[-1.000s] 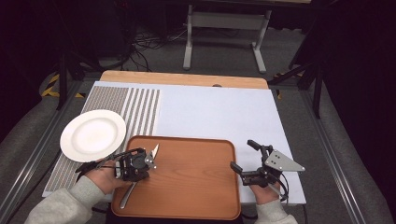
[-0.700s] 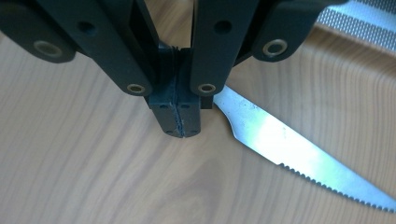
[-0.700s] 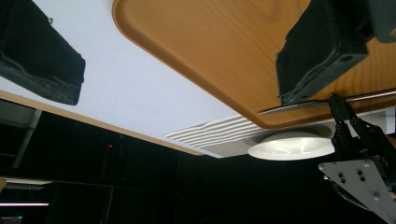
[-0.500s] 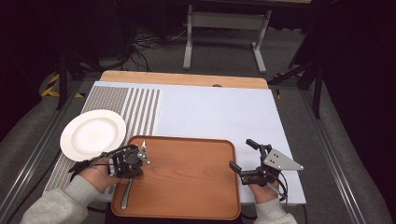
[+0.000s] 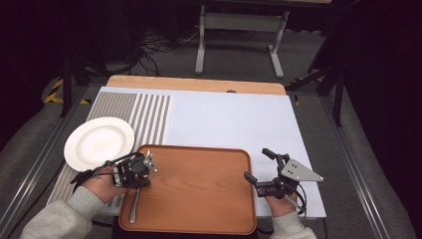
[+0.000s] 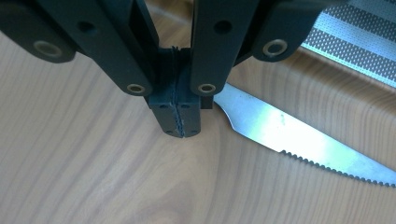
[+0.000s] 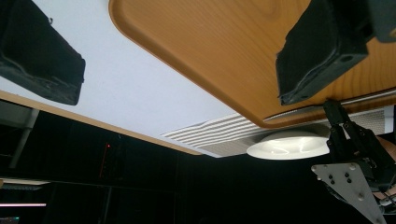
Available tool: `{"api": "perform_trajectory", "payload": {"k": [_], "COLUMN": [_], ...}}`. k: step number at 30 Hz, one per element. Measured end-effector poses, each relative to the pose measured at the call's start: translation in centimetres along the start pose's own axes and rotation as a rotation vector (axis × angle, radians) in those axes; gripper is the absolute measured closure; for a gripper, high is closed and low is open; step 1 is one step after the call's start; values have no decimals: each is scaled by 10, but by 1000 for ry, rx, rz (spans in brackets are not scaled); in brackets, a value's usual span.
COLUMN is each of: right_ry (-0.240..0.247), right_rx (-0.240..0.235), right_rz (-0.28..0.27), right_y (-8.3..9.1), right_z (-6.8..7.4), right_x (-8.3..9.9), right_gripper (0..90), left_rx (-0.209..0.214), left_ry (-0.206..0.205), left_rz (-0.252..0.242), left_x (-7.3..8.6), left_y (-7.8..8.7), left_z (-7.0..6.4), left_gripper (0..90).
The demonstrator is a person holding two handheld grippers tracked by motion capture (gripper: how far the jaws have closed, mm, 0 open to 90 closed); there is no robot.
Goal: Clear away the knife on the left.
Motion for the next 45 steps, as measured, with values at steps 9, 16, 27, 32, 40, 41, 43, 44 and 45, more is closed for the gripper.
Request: {"api": "perform_trajectory", "payload": {"k": [9,16,27,32,40,41,43,44,45], "right_ry": [-2,-4,-6,-6,-4,-4,-3,-3,-2], "right_rx": [-1,5,2,3,3,3,2,3,5], "right_rz": [2,-3,9,6,9,8,10,8,10], "right_y": [-1,2,0,0,0,1,1,1,1], "right_z": [0,0,0,0,0,-1,-1,-1,-1], "right_x": [0,0,2,2,2,2,2,2,2], "right_gripper": [20,21,21,20,20,20,20,20,20], "left_rx": [-11,4,-80,-137,-234,-251,-284,-291,-292], "left_ry": [1,14,92,111,118,120,126,135,142], "left_rz": [-3,-141,-403,-577,-837,-877,-935,-952,-973], "left_x": [0,-11,-19,-20,-13,-12,-7,-5,-3], "left_y": [0,15,47,67,89,90,88,87,84], "left_z": [1,5,18,23,24,24,24,24,24], "left_gripper": [895,465,45,29,18,18,19,20,20]}}
Point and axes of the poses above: each handheld gripper's, and its own axes: y roughly backward along the jaws, x roughly out of its underside, z roughly to its left, the point moved 10 cm from there along -y, roughly forward along the jaws, and after that the axes turned 13 degrees about -y, right-handed, at the moved point
